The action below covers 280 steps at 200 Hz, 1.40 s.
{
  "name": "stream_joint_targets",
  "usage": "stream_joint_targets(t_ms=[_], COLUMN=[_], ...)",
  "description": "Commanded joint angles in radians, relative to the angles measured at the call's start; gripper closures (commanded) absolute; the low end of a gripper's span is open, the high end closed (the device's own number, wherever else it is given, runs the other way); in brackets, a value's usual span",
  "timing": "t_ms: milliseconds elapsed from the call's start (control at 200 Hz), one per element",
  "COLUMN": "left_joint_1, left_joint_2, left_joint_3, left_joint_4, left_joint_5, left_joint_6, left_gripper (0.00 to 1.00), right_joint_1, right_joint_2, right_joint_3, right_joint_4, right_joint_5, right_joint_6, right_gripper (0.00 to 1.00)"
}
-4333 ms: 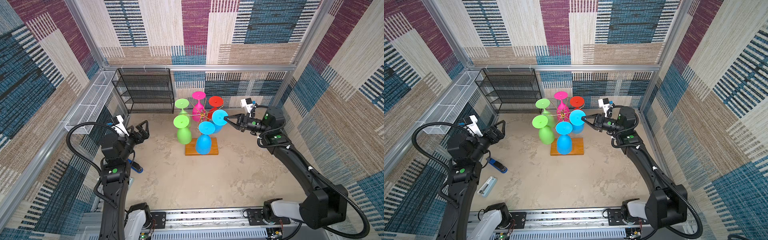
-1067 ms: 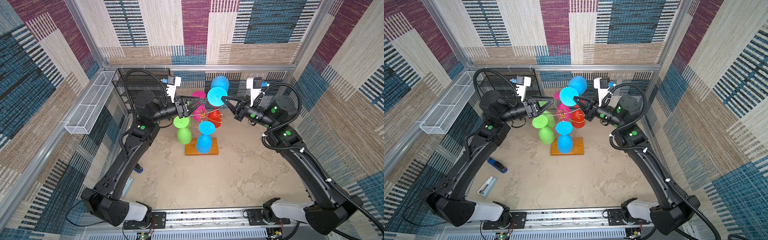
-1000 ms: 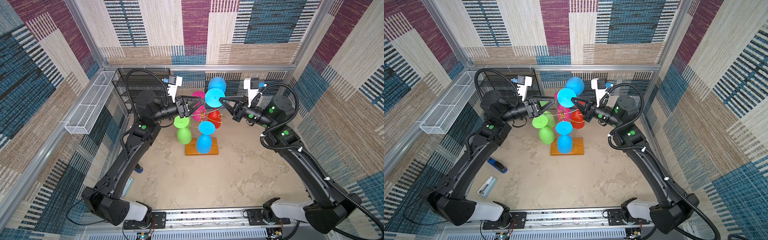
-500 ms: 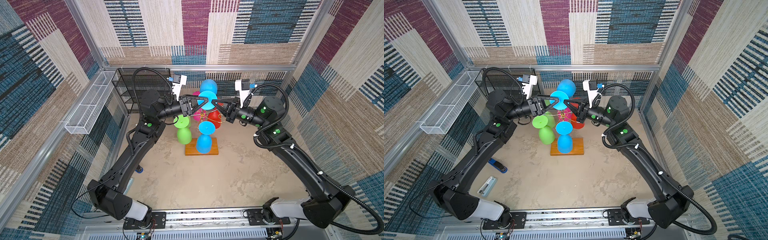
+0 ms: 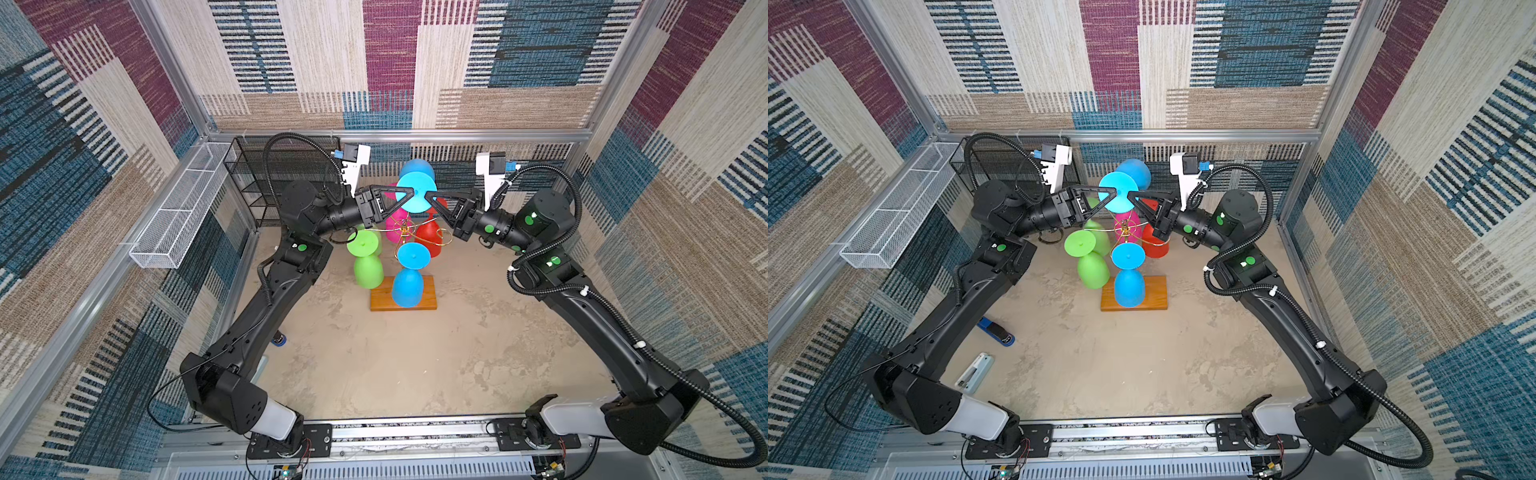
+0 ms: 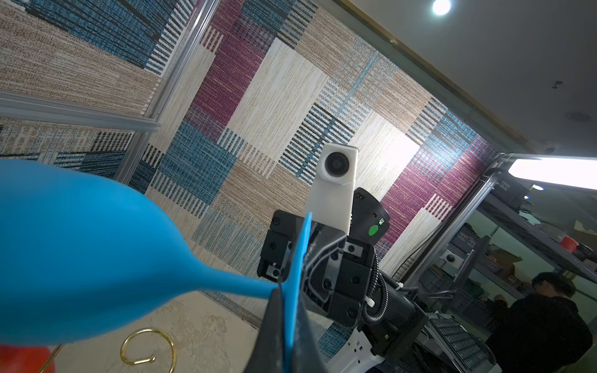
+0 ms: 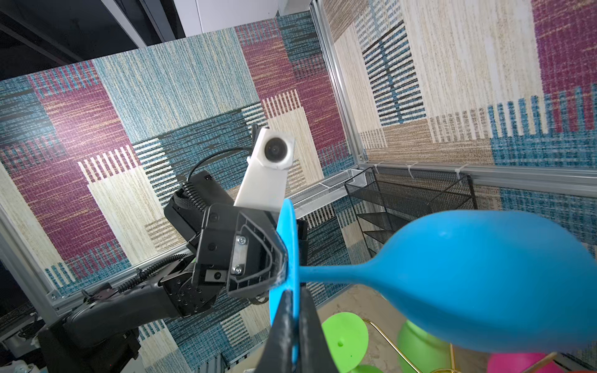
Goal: Take the wine glass off the wine glass rack
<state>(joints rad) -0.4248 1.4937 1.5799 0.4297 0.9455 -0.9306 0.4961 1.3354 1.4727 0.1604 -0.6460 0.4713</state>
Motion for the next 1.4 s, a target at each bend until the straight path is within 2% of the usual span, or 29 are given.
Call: stream_joint_targets(t_ms=[0,25,145,225,270,436,581,656,861,1207,1397], left_joint_1=[-0.002,-0.001,0.013,0.022,0.029,0.048,0.06,0.067,0.073,0.095,0.118], left_joint_2=[-0.023,-0.027,-0.045,-0.057,-0.061,-0.038,-0.003,0.004,-0.012,-0.018,-0.016], left_joint_3=[-0.003,-0.003,0.002,0.005,0.011,0.053,0.054,0.048,0.042,0.033,0.005], left_joint_4=[0.047,0.042,0.024,0.028,0.029,0.037,0.103,0.111,0.087,0.113,0.209], left_joint_5=[0.004,-0.006,-0.07,-0.12,-0.14,-0.154,-0.141,-0.142,-0.15,-0.151,-0.15], left_joint_6=[-0.04,-0.042,-0.073,-0.097,-0.109,-0.215,-0.338,-0.37,-0.362,-0.405,-0.476], left_gripper=[1.0,1.0,1.0,1.0,1.0,1.0,1.0,1.0,1.0,1.0,1.0], right_joint_1=[0.003,0.003,0.004,0.003,0.003,0.003,0.011,0.017,0.036,0.045,0.052], right_joint_2=[-0.003,-0.007,-0.048,-0.093,-0.125,-0.229,-0.245,-0.221,-0.09,0.134,0.235], right_joint_3=[0.0,0.0,-0.024,-0.05,-0.077,-0.259,-0.426,-0.448,-0.332,-0.138,-0.038], right_joint_4=[-0.017,-0.022,-0.066,-0.1,-0.101,0.056,0.323,0.415,0.449,0.44,0.432], right_joint_5=[0.012,0.019,0.092,0.175,0.233,0.356,0.387,0.389,0.344,0.299,0.289], right_joint_6=[-0.029,-0.036,-0.099,-0.172,-0.222,-0.439,-0.629,-0.688,-0.754,-0.705,-0.673], right_gripper=[0.93,0.87,0.42,0.19,0.11,0.0,0.01,0.01,0.01,0.01,0.01])
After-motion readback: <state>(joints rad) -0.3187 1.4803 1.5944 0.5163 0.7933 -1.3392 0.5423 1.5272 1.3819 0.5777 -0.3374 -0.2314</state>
